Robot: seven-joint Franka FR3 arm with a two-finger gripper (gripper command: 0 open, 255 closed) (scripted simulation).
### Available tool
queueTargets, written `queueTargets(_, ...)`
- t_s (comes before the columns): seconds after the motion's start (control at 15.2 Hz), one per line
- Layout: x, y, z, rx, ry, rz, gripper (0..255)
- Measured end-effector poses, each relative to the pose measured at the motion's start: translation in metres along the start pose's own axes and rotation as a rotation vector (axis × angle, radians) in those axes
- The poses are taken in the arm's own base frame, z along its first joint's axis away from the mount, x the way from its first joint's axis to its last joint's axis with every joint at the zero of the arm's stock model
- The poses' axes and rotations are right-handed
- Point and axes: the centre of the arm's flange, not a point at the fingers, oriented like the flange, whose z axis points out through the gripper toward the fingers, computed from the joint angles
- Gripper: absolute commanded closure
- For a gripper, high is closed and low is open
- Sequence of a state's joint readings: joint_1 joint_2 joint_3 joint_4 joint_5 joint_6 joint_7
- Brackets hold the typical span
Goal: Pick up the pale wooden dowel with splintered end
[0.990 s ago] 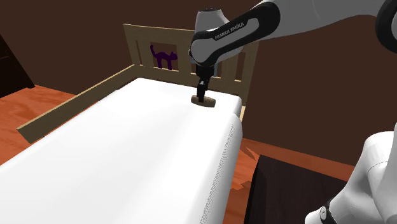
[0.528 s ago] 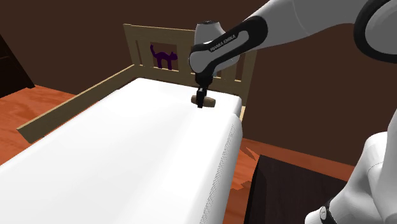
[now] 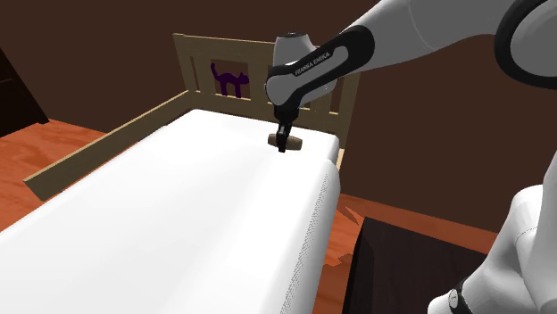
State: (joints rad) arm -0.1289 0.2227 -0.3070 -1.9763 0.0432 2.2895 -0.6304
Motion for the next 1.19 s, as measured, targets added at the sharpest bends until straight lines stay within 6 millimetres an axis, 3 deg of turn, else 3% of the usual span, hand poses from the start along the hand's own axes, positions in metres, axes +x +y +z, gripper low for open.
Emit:
queueTargets(0.4,0.000,0.001,-0.006,0.000,-0.001,0.000,255)
queueTargets(1.19,0.004,0.006,-0.068,0.000,-0.001,0.000,255)
